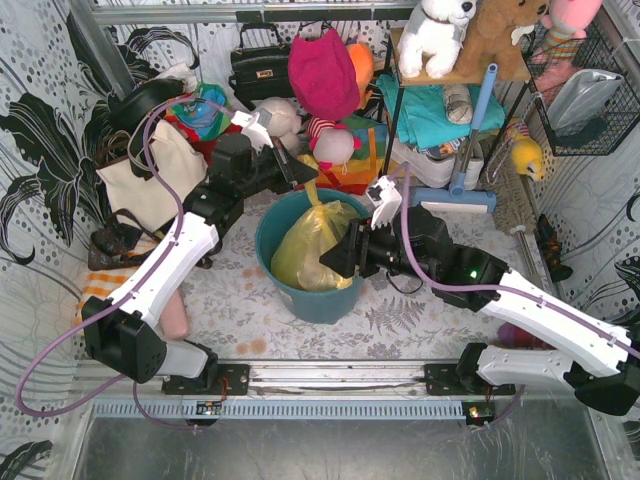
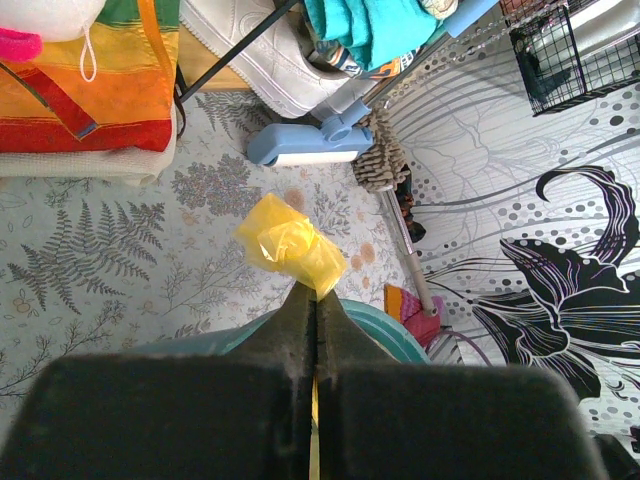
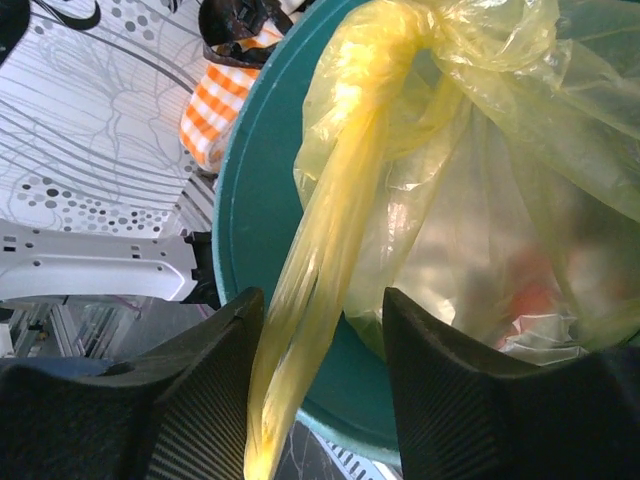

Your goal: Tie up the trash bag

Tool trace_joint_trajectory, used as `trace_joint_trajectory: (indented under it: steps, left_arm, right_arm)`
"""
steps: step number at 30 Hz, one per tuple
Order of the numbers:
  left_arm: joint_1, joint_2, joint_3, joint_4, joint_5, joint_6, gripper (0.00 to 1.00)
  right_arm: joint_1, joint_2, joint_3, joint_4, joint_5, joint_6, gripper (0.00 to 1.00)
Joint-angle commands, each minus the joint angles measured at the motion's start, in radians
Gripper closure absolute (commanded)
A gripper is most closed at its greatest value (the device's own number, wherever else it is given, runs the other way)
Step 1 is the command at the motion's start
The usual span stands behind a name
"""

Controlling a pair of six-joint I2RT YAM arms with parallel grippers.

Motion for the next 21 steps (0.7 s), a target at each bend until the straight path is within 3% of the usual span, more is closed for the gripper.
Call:
trace_joint_trajectory:
  steps: [1,2,4,13,21]
  left_arm:
    - [-0.004,-0.030,0.034,0.050,0.010,0.004,1.00]
    - [-0.005,-0.031,0.034,0.049,0.009,0.005,1.00]
    - [-0.005,-0.030,0.039,0.039,-0.002,0.012,1.00]
    - [-0.004,-0.045,0.238,-0.103,-0.074,0.098,1.00]
    - [-0.006,-0.015,0.116,-0.183,-0.146,0.113,1.00]
  right_arm:
    - [0.003,0.019,0.037,0.045,0.005,-0.013,0.55]
    - [0.003,0.016,0.038,0.047,0.006,-0.012,0.66]
    - [0.003,0.000,0.037,0.051,0.026,-0.017,1.00]
    - [0.003,0.010,0.232,0.009,0.015,-0.150,1.00]
    - [0.003,-0.102,-0.031,0.089,-0.030,-0.026,1.00]
